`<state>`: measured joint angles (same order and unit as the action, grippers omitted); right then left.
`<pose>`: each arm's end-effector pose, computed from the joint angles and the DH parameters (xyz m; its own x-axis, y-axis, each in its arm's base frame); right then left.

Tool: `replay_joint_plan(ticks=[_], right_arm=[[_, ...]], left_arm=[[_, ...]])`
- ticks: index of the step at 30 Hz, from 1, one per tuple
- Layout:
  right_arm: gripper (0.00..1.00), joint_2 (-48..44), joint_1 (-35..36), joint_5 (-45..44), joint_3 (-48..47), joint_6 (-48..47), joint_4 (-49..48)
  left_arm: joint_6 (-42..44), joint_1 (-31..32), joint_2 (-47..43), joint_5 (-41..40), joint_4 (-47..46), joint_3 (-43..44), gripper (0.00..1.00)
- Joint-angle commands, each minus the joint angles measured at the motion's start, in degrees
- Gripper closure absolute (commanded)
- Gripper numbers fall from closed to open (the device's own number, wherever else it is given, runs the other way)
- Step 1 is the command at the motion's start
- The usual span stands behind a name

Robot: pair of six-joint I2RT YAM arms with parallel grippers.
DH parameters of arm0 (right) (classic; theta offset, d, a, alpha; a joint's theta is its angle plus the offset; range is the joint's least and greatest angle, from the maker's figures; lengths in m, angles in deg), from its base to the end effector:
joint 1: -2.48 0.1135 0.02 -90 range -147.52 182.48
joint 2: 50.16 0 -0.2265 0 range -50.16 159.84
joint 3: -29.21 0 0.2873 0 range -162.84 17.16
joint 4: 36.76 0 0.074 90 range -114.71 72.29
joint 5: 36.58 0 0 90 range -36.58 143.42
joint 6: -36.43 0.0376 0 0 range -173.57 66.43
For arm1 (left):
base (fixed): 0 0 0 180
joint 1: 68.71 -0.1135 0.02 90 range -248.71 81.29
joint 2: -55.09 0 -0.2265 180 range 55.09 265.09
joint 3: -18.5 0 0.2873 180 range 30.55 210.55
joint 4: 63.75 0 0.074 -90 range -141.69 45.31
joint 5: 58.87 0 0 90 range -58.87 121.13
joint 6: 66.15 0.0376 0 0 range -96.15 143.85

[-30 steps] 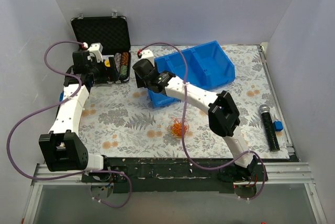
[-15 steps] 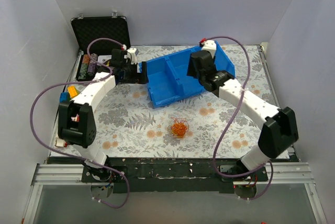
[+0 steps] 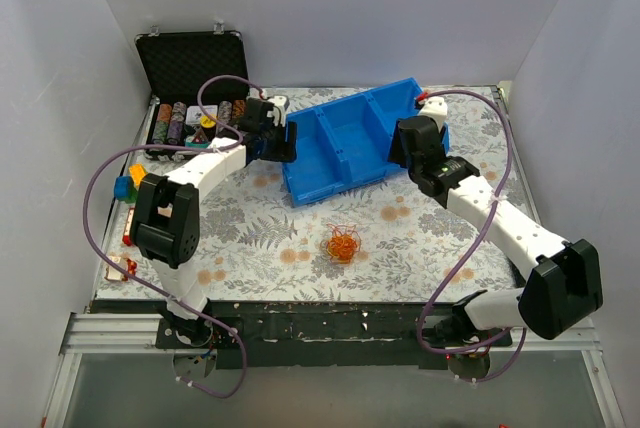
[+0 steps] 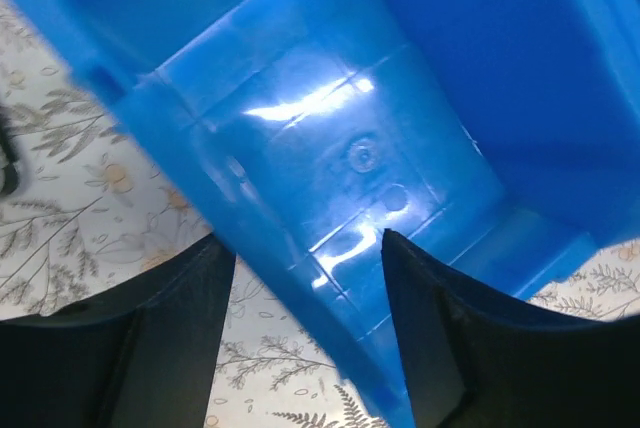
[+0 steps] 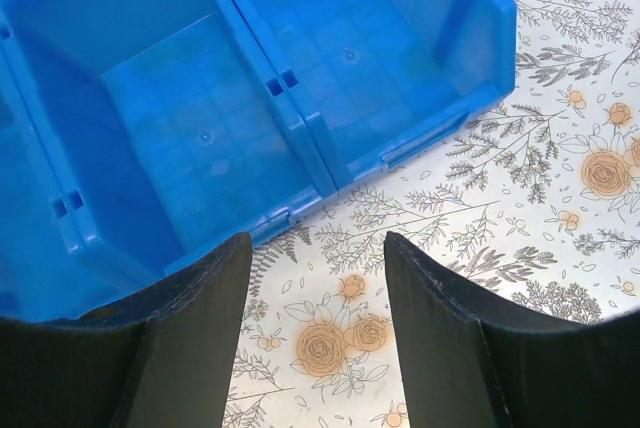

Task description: Untangle the cables

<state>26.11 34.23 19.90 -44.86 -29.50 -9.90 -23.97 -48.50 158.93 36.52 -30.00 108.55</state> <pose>0.3046 0.1641 0.2713 -0.3886 0.1594 -0.9075 0.1427 0.9835 0.1116 0.4008 -0.1513 0.1827 -0.7638 -0.5050 -0.4019 -0.2421 0.8015 -0.5468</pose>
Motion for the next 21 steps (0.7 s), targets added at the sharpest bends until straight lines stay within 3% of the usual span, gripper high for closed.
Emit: replay_joint_plan(ticks=[1,4,6,10,15,21], right_arm=[[0.36,-1.65,-0.19,-0.06,0.76,-0.26,-2.06],[0.37,-2.26,-0.19,-0.14,1.55,-0.26,-2.06],[0.37,-2.70,-0.19,-0.23,2.16,-0.26,-2.06],[0.39,-4.20,-0.02,2.66,4.62,1.58,-1.89],[0.38,-4.47,0.33,3.81,8.23,1.68,-2.85],[0.38,2.82,0.16,6.09,3.93,2.20,4.08]], left_arm=[[5.44,2.56,-0.03,-2.49,-3.94,-1.44,0.51],[6.85,2.47,0.14,-3.80,-4.46,-2.14,0.75],[8.34,2.47,-0.03,-4.59,-5.25,-2.50,0.84],[11.07,2.56,-0.56,-6.60,-7.01,-3.55,0.86],[9.85,2.56,-0.65,-7.67,-6.84,-3.64,0.81],[3.79,2.56,-2.14,-12.06,-6.84,-5.83,0.77]])
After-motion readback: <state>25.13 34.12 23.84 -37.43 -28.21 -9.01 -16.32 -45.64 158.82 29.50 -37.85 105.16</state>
